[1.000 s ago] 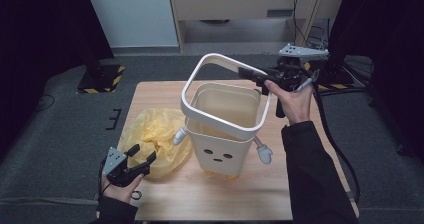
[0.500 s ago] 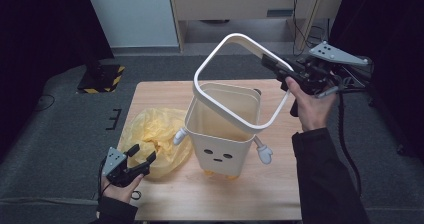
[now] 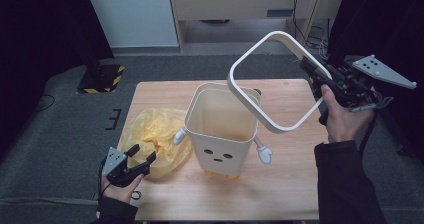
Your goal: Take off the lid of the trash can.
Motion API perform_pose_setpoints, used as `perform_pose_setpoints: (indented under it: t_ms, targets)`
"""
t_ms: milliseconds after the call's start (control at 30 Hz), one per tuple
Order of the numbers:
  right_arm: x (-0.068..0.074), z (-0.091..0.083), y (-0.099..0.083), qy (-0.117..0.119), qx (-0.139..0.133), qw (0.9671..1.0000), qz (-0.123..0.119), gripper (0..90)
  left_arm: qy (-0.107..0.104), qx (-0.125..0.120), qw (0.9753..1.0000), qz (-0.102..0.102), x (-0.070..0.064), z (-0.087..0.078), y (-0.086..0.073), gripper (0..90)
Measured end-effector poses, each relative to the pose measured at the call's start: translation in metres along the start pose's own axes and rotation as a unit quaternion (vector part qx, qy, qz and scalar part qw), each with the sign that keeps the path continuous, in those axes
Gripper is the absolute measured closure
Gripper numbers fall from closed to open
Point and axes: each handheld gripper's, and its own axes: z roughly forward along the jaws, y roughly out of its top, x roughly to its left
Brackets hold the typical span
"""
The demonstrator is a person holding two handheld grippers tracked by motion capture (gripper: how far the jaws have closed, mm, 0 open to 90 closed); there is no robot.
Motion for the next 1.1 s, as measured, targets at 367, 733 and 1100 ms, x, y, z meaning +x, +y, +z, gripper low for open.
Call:
perform_pose_setpoints:
  t_ms: [367, 733, 1100]
  targets:
    - [-0.038, -0.029, -0.027, -0.078, -0.02, 0.9967, 0.014, 73.0, 0.0, 0.0, 1.0, -0.001, 0.0, 0.0, 0.0, 28.1]
    - [-0.068, -0.039, -0.077, -0.133, -0.013, 0.9903, 0.038, 73.0, 0.001, 0.001, 1.0, -0.003, 0.0, 0.001, -0.001, 28.1]
    - [-0.08, -0.035, -0.12, -0.161, 0.024, 0.9859, 0.038, 73.0, 0.001, 0.001, 1.0, -0.003, 0.0, 0.001, -0.001, 28.1]
